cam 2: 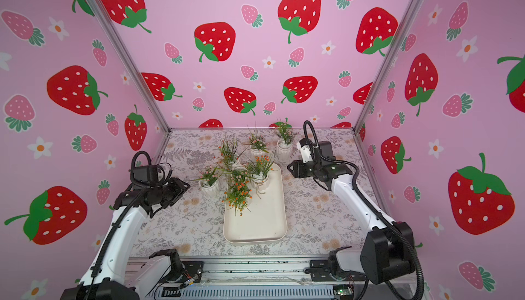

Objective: Put the potted gypsophila into the storage box
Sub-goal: Pick up the baby's breath potted plant from the center of the board.

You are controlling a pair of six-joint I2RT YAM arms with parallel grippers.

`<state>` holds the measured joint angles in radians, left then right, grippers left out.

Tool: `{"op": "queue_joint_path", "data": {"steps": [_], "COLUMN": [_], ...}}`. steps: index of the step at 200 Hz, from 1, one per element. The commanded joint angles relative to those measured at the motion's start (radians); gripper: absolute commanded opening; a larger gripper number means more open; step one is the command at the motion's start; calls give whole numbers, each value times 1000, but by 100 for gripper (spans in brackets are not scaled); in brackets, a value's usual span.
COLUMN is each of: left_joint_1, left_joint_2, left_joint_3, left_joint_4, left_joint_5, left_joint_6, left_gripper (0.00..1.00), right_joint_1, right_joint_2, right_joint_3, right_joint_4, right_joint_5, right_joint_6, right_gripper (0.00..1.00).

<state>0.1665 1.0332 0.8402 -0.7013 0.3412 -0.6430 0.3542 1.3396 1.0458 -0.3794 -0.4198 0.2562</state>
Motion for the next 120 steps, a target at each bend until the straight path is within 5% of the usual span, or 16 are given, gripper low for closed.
{"op": "queue_joint_path", "data": {"steps": [1, 56, 120], "left_joint_1": [7, -36, -53], "left_joint_2": [84, 253, 369], "left_joint_3": [-17, -13, 12], "left_joint_4": [50, 209, 279], "left_joint_5": [92, 115, 65], "left_joint_6": [-14, -26, -29], "left_gripper": [48, 41, 41], "right_joint_1": [-8, -8, -8], "right_joint_2": [16, 55, 15], "right_joint_3": [-26, -10, -43], "right_joint_4": [34, 45, 63], "right_joint_5": [-74, -375, -388], "right_joint_6": [-17, -85, -107], "right_gripper": [51, 51, 51]}}
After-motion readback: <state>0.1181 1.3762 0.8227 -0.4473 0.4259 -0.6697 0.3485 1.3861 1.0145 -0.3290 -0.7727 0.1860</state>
